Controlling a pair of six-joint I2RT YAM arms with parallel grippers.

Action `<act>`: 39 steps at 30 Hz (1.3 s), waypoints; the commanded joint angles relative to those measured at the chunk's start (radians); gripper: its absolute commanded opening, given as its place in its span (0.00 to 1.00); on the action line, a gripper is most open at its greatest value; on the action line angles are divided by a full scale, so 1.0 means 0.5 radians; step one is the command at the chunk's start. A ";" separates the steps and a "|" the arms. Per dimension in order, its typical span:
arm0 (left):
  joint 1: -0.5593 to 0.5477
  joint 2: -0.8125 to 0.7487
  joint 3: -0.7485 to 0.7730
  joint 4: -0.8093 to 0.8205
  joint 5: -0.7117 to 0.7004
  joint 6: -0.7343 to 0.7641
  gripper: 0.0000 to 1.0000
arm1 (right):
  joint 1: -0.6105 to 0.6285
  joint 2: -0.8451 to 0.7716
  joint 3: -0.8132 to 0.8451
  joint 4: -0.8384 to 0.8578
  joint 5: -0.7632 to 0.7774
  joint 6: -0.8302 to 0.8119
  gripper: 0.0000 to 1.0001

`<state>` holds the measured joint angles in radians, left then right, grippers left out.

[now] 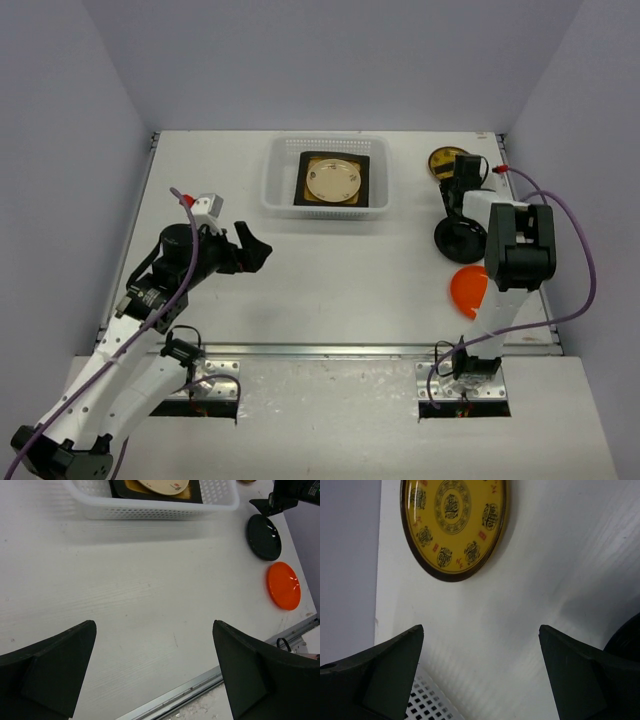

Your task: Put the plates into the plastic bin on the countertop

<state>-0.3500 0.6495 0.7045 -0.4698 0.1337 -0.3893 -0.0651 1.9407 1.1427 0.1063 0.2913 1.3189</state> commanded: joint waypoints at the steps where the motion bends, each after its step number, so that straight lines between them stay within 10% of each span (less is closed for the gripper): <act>1: 0.019 -0.173 0.006 0.085 0.022 0.025 1.00 | -0.140 0.199 0.054 0.334 -0.170 0.472 0.91; 13: 0.019 -0.328 -0.004 0.092 -0.035 0.008 1.00 | -0.314 0.540 0.338 0.111 -0.404 0.559 0.86; 29: 0.019 -0.357 -0.007 0.099 -0.022 0.005 1.00 | -0.373 0.757 0.353 0.183 -0.583 0.608 0.00; 39: 0.019 -0.360 -0.010 0.096 -0.028 0.005 1.00 | -0.373 0.324 -0.147 1.076 -0.708 0.780 0.00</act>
<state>-0.3481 0.4759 0.6971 -0.4598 0.1211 -0.3901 -0.2531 2.2246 1.1790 0.4427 -0.0468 1.6705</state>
